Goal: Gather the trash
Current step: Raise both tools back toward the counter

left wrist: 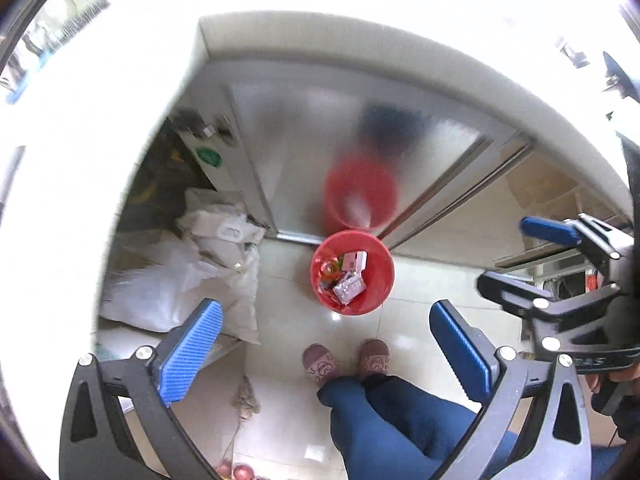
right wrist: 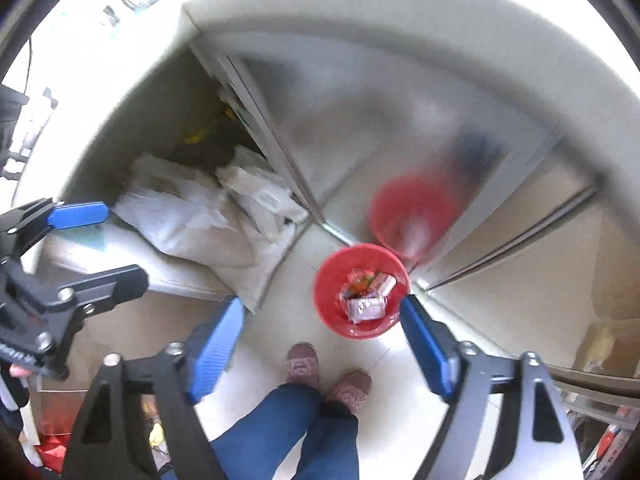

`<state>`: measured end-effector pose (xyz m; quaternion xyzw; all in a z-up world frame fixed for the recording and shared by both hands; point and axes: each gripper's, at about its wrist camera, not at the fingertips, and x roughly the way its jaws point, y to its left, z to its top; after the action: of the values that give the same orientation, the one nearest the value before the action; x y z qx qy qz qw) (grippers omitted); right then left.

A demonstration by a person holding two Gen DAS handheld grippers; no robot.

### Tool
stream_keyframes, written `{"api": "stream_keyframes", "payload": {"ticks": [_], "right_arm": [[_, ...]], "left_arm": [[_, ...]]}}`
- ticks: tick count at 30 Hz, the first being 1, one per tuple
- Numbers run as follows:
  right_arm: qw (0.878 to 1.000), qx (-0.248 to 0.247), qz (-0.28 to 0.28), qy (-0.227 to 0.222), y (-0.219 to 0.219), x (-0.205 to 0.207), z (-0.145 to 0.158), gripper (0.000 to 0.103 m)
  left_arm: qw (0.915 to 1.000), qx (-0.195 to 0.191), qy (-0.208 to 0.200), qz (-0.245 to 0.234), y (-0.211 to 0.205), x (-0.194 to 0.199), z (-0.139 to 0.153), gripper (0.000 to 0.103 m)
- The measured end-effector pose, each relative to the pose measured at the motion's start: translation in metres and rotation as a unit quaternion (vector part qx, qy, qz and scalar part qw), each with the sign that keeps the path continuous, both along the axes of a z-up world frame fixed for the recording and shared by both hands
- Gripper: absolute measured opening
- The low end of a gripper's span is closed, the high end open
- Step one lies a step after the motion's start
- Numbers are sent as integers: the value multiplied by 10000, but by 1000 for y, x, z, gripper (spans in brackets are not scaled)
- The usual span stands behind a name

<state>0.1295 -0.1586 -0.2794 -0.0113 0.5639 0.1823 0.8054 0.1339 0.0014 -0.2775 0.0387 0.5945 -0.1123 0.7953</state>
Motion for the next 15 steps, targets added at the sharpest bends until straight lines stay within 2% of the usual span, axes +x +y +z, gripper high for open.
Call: {"api": "stream_keyframes", "payload": {"ticks": [3, 7, 11, 15], "right_arm": [[9994, 94, -32, -337, -5, -10, 50, 101], [9974, 145, -10, -706, -8, -14, 101, 103], [9950, 134, 68, -985, -10, -8, 131, 102], [9927, 153, 81, -1194, -10, 4, 148, 102]], "left_arm": [[9997, 16, -220, 57, 2, -11, 44, 103], [9985, -142, -497, 176, 5, -20, 93, 103], [9970, -98, -765, 108, 2, -17, 127, 103], [9949, -119, -999, 85, -2, -4, 154, 103]]}}
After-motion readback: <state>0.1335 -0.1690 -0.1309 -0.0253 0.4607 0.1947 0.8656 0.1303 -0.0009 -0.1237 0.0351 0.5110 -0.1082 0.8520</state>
